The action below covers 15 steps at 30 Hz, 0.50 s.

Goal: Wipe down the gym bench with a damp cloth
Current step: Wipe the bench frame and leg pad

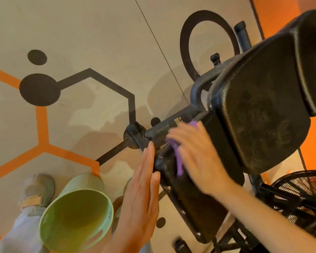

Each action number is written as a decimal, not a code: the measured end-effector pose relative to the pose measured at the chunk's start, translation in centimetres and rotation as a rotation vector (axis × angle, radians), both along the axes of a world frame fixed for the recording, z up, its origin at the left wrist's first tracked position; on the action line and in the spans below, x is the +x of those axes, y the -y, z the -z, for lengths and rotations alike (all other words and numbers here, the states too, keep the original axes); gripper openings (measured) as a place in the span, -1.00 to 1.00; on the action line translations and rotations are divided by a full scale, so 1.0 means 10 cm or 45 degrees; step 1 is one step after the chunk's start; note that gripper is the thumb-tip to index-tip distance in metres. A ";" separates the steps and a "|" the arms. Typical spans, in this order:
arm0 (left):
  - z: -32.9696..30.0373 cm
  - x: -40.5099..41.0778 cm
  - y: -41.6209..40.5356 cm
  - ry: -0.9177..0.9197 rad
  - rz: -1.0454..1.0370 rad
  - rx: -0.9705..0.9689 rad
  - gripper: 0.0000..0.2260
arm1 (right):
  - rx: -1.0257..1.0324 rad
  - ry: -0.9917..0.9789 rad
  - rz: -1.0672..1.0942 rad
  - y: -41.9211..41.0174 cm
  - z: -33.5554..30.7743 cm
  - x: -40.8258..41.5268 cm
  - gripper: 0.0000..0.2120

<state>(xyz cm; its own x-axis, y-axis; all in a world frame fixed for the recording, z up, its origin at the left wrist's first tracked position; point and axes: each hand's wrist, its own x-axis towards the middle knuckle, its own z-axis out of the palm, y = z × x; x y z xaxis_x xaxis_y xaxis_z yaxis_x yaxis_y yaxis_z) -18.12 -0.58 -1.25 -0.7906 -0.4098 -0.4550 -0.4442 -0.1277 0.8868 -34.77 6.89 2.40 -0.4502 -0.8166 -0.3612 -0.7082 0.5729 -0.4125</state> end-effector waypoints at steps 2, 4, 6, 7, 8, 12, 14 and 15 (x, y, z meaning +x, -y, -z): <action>-0.03 0.03 0.01 -0.015 -0.009 0.033 -0.48 | -0.012 -0.143 0.347 0.04 0.07 -0.28 -0.64; -0.05 0.02 0.00 -0.028 -0.021 0.078 -0.46 | -0.074 -0.188 0.574 0.16 0.09 0.04 -0.66; -0.05 0.02 0.01 -0.020 -0.091 0.206 -0.40 | -0.134 -0.046 0.399 0.21 0.01 0.59 -0.66; -0.04 0.04 0.01 -0.022 -0.106 0.232 -0.38 | -0.134 0.041 0.275 0.19 -0.04 0.74 -0.64; -0.05 0.07 0.01 -0.035 -0.080 0.220 -0.40 | -0.100 0.075 0.153 0.15 -0.09 0.70 -0.63; -0.12 0.13 0.09 0.004 0.077 0.230 -0.52 | 0.034 -0.185 0.376 0.15 0.03 0.00 -0.59; -0.12 0.13 0.15 -0.019 0.140 0.206 -0.52 | -0.032 -0.182 0.696 0.28 0.03 0.22 -0.61; -0.11 0.13 0.18 -0.037 0.163 0.212 -0.53 | -0.070 -0.136 0.699 0.32 0.01 0.45 -0.64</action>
